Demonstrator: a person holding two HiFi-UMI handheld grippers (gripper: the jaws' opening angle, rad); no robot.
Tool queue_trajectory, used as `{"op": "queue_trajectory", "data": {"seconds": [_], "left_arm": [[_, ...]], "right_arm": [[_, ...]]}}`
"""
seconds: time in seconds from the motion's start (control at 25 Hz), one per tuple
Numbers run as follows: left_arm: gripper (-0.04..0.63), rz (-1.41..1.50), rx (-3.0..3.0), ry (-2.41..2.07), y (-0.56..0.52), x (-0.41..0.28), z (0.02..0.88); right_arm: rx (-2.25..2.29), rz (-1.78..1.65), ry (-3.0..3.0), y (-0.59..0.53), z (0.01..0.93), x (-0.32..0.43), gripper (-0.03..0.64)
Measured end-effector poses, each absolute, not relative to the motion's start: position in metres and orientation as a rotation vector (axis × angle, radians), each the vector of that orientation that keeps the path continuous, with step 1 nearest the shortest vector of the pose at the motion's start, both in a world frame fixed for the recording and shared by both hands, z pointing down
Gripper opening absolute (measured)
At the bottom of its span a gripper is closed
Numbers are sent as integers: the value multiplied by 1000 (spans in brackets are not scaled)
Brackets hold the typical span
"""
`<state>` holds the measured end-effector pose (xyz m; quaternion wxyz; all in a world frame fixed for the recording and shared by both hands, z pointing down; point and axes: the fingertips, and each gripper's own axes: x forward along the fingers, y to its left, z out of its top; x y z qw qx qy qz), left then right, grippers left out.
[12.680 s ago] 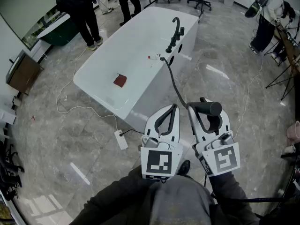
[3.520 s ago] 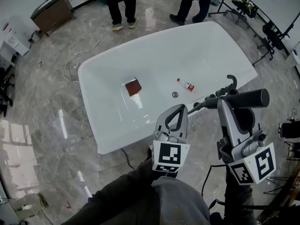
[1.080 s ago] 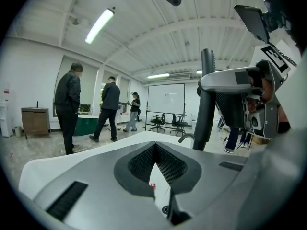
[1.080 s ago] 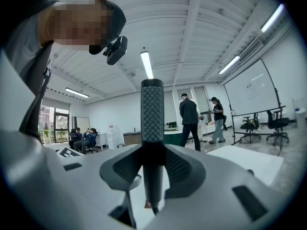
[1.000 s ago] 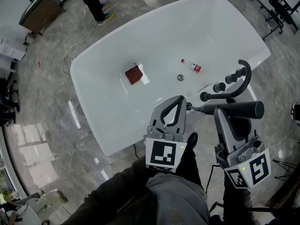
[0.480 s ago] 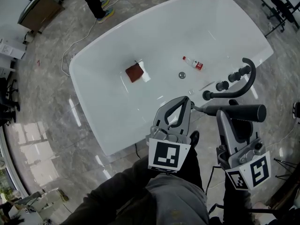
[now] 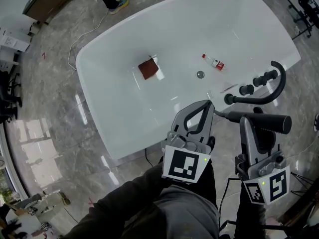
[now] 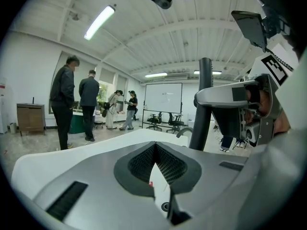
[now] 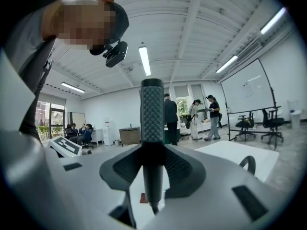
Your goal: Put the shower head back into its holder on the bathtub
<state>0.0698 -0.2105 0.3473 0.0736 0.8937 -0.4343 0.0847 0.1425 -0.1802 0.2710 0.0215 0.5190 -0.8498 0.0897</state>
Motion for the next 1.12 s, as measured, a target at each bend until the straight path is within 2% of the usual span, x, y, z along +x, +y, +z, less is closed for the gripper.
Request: {"op": "queue_trajectory", "data": {"seconds": [1.12], "left_arm": [[3,228,2651,-1321,-221,57,397]], "right_arm": [[1648,246,-2566,-189,347,135,141]]}}
